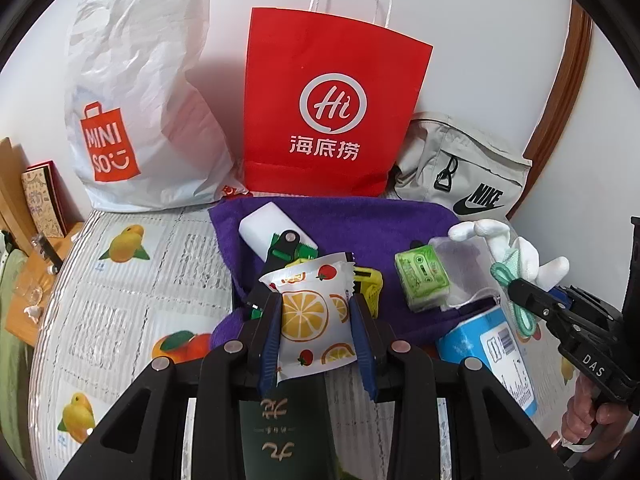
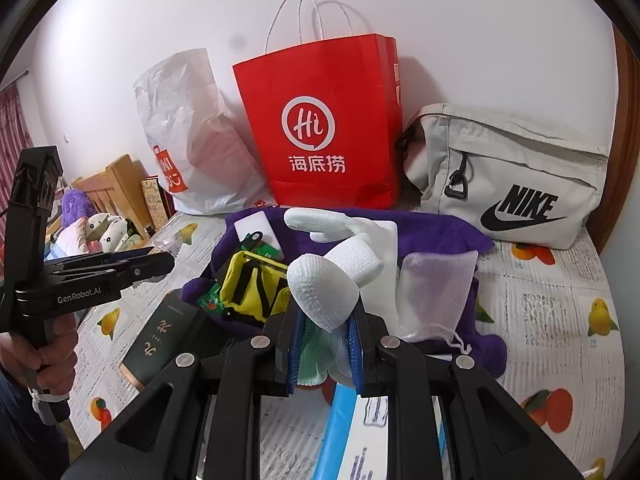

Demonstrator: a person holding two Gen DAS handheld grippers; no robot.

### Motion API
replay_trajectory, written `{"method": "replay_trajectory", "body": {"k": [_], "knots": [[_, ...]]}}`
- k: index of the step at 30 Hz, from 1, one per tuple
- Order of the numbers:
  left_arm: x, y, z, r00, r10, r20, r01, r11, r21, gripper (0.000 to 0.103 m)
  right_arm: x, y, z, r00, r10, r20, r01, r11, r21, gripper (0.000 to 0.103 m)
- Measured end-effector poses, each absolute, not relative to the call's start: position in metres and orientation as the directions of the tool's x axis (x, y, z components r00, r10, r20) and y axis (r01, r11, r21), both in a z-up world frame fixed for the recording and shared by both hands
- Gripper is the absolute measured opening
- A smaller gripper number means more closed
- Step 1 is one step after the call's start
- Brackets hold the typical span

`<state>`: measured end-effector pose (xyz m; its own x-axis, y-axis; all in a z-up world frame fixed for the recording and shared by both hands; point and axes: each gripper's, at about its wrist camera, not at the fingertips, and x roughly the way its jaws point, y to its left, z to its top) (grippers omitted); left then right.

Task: Organize soft objects
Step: 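Carry the sachet with the left tool while the right tool carries the glove over the towel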

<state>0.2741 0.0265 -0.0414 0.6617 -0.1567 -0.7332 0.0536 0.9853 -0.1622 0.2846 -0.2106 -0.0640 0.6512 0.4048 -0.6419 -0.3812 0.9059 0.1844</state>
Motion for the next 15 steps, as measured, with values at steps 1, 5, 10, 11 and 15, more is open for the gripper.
{"method": "replay_trajectory", "body": {"k": [1,5,10,11,15], "knots": [[0.276,0.026,-0.042,0.662,-0.156,-0.733,0.054,0.985,-0.161,0.032,0.287,-0.21,-0.064,0.651,0.404,-0.642,-0.381,0.906,0.184,0.02],[0.285,0.025,-0.043,0.659,-0.16,-0.735,0.056,0.985,-0.164,0.032,0.296,-0.21,-0.066,0.653,0.402,-0.642,-0.384,0.906,0.177,0.02],[0.296,0.025,-0.045,0.657,-0.165,-0.736,0.062,0.984,-0.166,0.032,0.304,-0.211,-0.067,0.656,0.395,-0.643,-0.379,0.909,0.172,0.02],[0.298,0.024,-0.046,0.657,-0.168,-0.735,0.063,0.984,-0.169,0.032,0.306,-0.211,-0.068,0.655,0.395,-0.644,-0.378,0.909,0.174,0.02],[0.307,0.024,-0.05,0.65,-0.171,-0.741,0.062,0.983,-0.172,0.032,0.32,-0.21,-0.071,0.651,0.393,-0.649,-0.38,0.909,0.17,0.02]]}}
